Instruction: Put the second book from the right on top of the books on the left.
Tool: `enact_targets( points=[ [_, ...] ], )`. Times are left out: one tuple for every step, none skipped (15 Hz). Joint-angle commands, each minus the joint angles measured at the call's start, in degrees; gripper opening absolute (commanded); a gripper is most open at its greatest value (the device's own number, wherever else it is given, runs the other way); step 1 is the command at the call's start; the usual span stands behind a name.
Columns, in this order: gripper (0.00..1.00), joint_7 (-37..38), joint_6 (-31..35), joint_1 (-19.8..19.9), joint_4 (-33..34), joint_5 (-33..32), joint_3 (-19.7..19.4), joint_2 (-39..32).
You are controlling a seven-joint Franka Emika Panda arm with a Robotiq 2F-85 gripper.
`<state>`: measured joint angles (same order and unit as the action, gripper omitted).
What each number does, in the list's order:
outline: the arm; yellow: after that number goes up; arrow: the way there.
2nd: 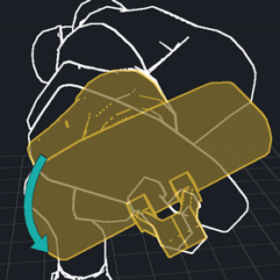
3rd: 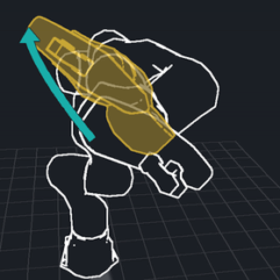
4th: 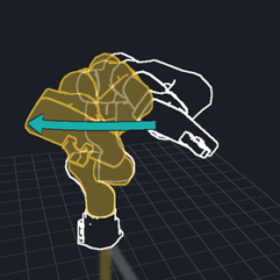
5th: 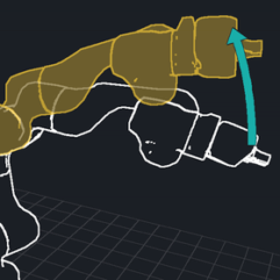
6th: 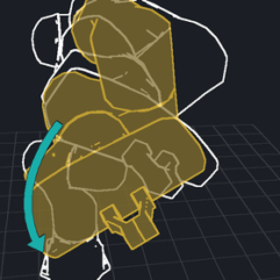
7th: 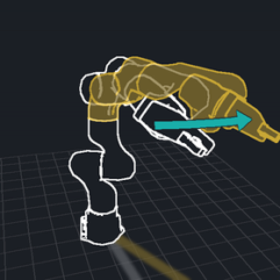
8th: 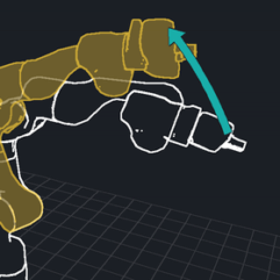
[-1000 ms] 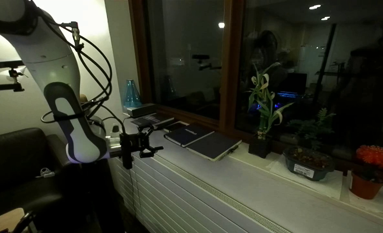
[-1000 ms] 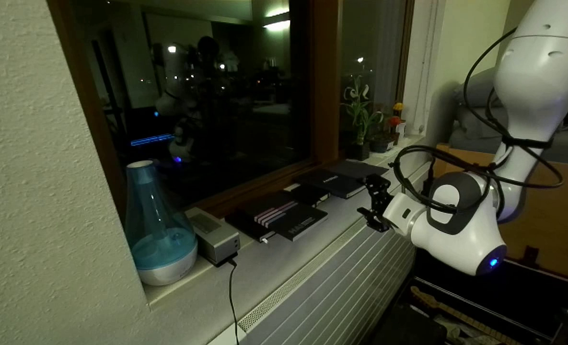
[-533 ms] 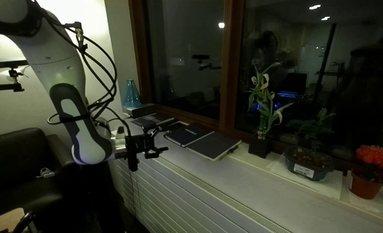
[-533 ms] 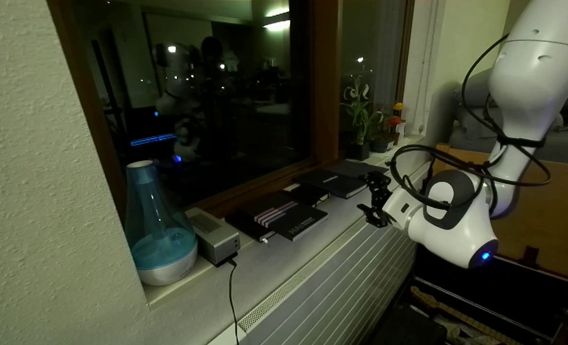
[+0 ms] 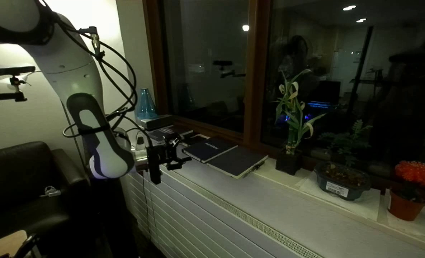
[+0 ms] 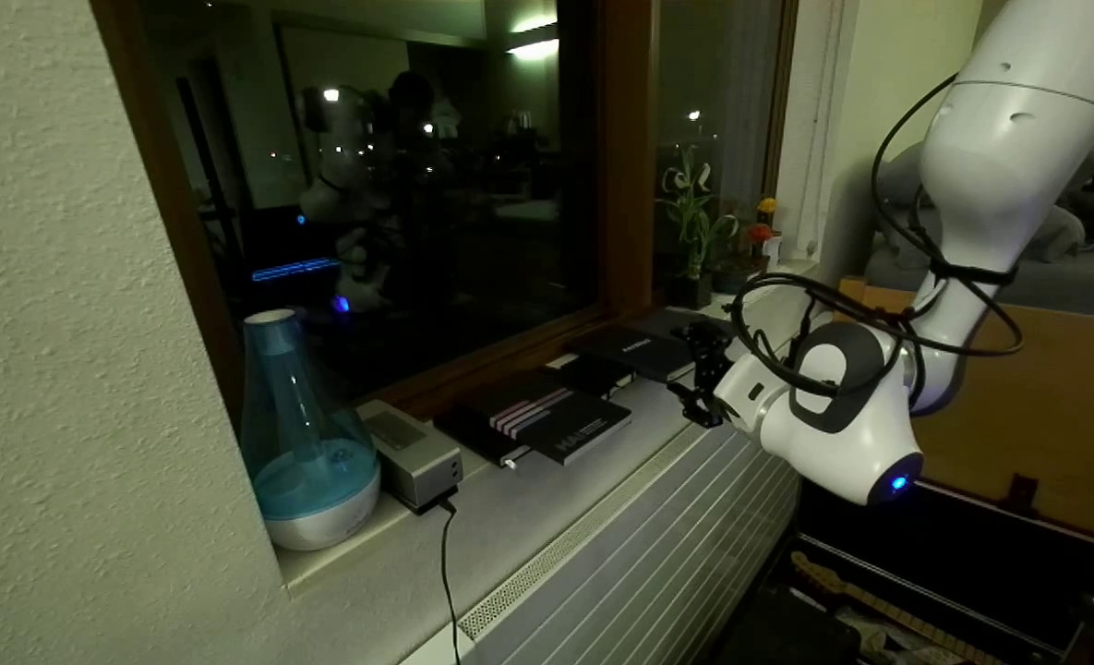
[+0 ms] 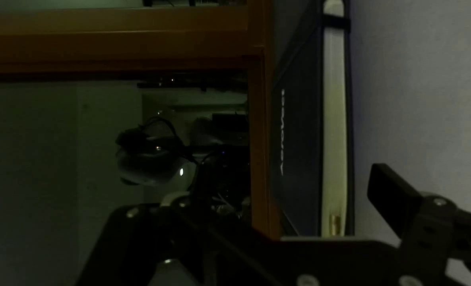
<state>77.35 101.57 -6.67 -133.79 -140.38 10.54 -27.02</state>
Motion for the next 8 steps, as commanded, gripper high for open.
enact_targets(
  points=[
    [0.74, 1.6, 0.78, 0.84, 1.68, -2.26, 0.27, -1.5],
    [0.72, 1.59, 0.92, 0.87, 2.08, -2.38, 0.26, -1.76],
    [0.7, 1.72, 1.01, 0.93, 2.46, -2.57, 0.23, -2.1],
    [0.62, 1.78, 1.03, 0.96, 2.73, -2.82, 0.22, -2.37],
    [0.56, 1.84, 1.08, 1.01, 2.99, -2.96, 0.2, -2.61],
    [0.5, 1.97, 1.14, 1.07, 3.23, -3.08, 0.18, -2.92],
    [0.42, 1.95, 1.18, 1.08, 3.39, -3.03, 0.18, -3.13],
    [0.37, 1.95, 1.2, 1.09, 3.53, -3.0, 0.19, -3.39]
  ],
)
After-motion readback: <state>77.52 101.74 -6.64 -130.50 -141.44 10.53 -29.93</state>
